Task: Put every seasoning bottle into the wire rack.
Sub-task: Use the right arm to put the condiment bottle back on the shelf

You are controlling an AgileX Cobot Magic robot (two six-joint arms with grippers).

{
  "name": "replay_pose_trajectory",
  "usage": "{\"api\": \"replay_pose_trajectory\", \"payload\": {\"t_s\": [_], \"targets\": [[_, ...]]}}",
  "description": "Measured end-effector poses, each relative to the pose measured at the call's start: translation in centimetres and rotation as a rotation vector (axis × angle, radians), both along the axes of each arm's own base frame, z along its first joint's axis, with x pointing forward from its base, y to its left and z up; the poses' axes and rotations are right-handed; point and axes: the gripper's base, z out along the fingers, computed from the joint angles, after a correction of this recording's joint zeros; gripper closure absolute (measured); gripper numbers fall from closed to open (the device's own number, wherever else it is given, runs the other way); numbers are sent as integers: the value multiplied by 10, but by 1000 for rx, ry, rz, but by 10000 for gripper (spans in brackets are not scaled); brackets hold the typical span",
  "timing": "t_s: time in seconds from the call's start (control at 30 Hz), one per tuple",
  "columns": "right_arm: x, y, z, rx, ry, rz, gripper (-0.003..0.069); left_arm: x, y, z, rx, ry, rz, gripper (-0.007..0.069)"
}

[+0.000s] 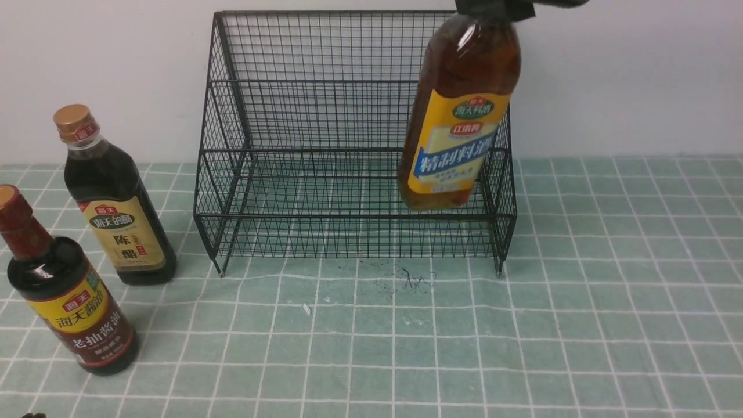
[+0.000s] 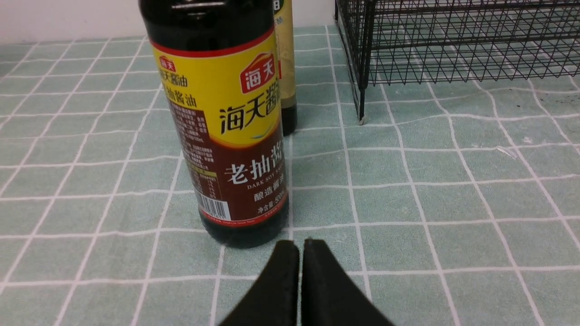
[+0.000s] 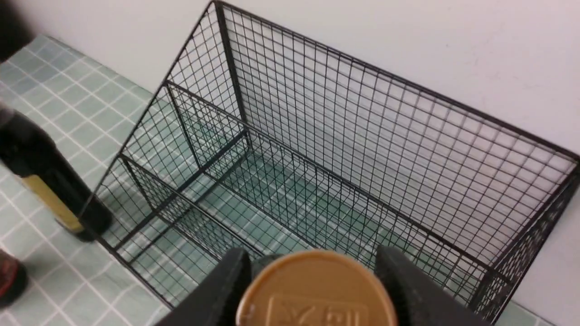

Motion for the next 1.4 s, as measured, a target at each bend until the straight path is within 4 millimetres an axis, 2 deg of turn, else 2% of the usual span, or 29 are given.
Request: {"api": "replay_pose_trajectory", "payload": {"t_s": [0.17, 0.3, 0.6, 0.87, 1.03, 1.1, 1.17, 1.27, 1.33, 1.37, 1.4], "targets": [[20, 7, -30, -37, 83, -16, 335, 0, 0, 0, 0, 0, 0, 631], [24, 7, -39, -64, 120, -30, 335, 0, 0, 0, 0, 0, 0, 631], [24, 0, -45, -147, 156, -111, 335, 0, 0, 0, 0, 0, 0, 631], [17, 17, -45, -227, 103, -80, 335, 0, 0, 0, 0, 0, 0, 631], [15, 20, -45, -229, 102, -84, 330, 0, 0, 0, 0, 0, 0, 631], [15, 21, -43, -214, 105, -93, 312, 0, 0, 0, 0, 0, 0, 631], [14, 21, -31, -170, 68, -122, 256, 0, 0, 0, 0, 0, 0, 631], [7, 16, -7, -137, 23, -158, 177, 0, 0, 0, 0, 0, 0, 631], [-1, 10, 10, -128, -2, -171, 156, 0, 0, 0, 0, 0, 0, 631], [-2, 9, 10, -131, 3, -172, 155, 0, 0, 0, 0, 0, 0, 631], [-16, 1, 30, -118, -16, -183, 152, 0, 0, 0, 0, 0, 0, 631]]}}
